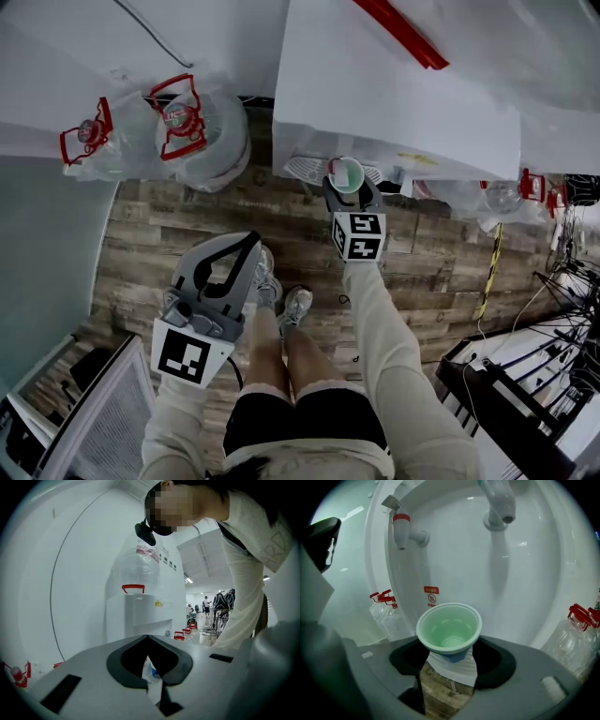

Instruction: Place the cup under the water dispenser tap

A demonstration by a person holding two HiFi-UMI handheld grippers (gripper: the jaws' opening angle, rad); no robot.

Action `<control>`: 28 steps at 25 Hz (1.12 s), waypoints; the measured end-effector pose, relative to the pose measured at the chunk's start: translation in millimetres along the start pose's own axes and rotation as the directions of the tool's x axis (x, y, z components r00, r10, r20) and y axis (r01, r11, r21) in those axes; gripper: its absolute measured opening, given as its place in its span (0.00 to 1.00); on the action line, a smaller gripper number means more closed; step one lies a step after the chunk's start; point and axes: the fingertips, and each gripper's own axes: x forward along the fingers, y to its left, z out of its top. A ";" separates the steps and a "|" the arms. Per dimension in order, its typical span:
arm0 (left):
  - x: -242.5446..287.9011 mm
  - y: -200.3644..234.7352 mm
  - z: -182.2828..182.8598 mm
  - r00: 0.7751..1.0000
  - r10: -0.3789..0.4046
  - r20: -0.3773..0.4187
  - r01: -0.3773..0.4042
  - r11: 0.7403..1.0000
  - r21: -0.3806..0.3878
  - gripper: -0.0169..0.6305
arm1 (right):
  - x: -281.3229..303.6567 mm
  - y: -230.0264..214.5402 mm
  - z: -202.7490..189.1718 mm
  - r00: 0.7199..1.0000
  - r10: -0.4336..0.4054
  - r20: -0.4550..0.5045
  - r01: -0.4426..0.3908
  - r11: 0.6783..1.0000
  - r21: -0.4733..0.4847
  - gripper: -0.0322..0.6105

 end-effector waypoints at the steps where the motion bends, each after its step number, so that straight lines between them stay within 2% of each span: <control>1: -0.4 1.2 -0.9 1.000 0.003 -0.002 -0.003 1.000 0.000 0.03 | 1.0 -0.6 -1.3 1.000 -0.001 -0.004 0.001 1.000 -0.002 0.49; 12: 0.6 -1.4 -2.9 1.000 0.011 -0.020 -0.010 1.000 0.010 0.03 | 3.6 -2.1 -1.8 1.000 0.008 -0.010 -0.008 1.000 -0.025 0.50; 18: 2.3 -2.5 -2.8 1.000 0.012 -0.026 -0.012 1.000 0.014 0.03 | 5.0 -0.2 -3.0 0.999 0.031 -0.032 -0.031 1.000 0.001 0.53; 28: 10.4 -15.7 7.1 1.000 -0.002 -0.017 0.003 1.000 0.021 0.03 | -19.4 0.5 -0.7 0.998 0.057 -0.007 -0.057 0.998 0.019 0.55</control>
